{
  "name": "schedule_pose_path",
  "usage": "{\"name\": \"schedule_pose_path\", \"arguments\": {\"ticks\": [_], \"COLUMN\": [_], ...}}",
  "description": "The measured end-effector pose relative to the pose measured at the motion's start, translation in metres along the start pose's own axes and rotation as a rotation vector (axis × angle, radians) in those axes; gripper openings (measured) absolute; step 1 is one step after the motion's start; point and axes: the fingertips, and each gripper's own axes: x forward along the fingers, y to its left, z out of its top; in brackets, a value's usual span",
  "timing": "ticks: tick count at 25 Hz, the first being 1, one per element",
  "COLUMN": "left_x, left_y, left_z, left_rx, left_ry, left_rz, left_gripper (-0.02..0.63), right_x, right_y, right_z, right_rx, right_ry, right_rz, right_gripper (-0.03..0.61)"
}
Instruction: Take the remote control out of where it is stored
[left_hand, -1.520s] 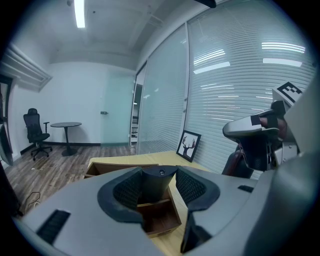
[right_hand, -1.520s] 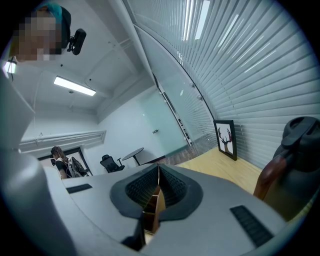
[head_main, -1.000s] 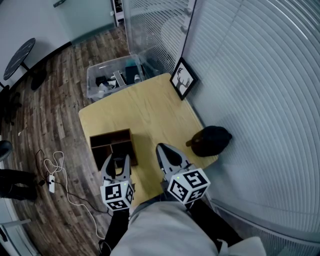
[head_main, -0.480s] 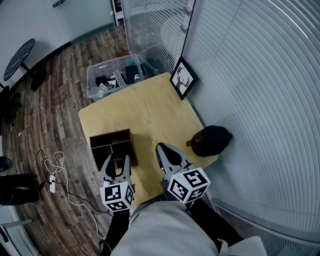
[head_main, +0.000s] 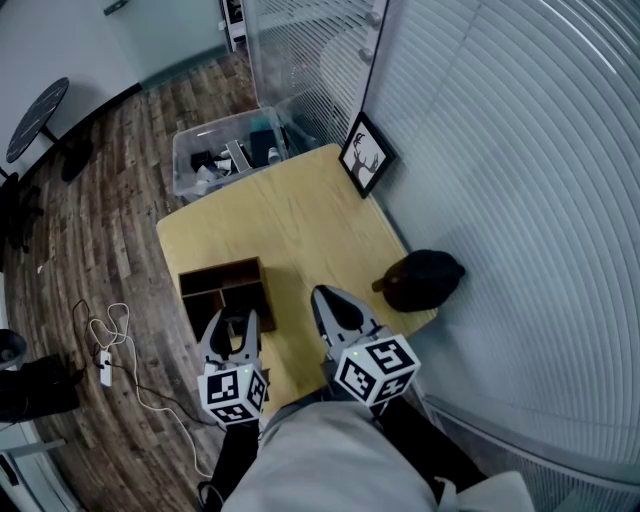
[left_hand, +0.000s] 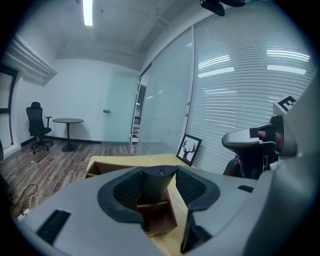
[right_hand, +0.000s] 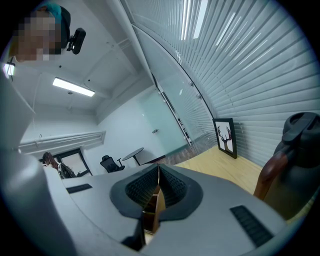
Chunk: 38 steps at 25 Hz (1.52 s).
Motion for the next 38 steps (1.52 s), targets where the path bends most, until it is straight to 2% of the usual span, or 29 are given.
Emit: {"name": "schedule_pose_path", "arguments": {"ticks": [38], "left_x": [-0.01], "left_y": [0.0], "left_z": [0.013], "left_rx": [-0.006], "left_ry": [-0.024], "left_rz": [-0.016], "left_gripper": [0.215], "right_x": [-0.003], "right_y": [0.001], "right_z": [-0.004], "right_rx": [-0.004], "right_ry": [0.01], "right_rz": [-0.002], "right_gripper": [0.005]}}
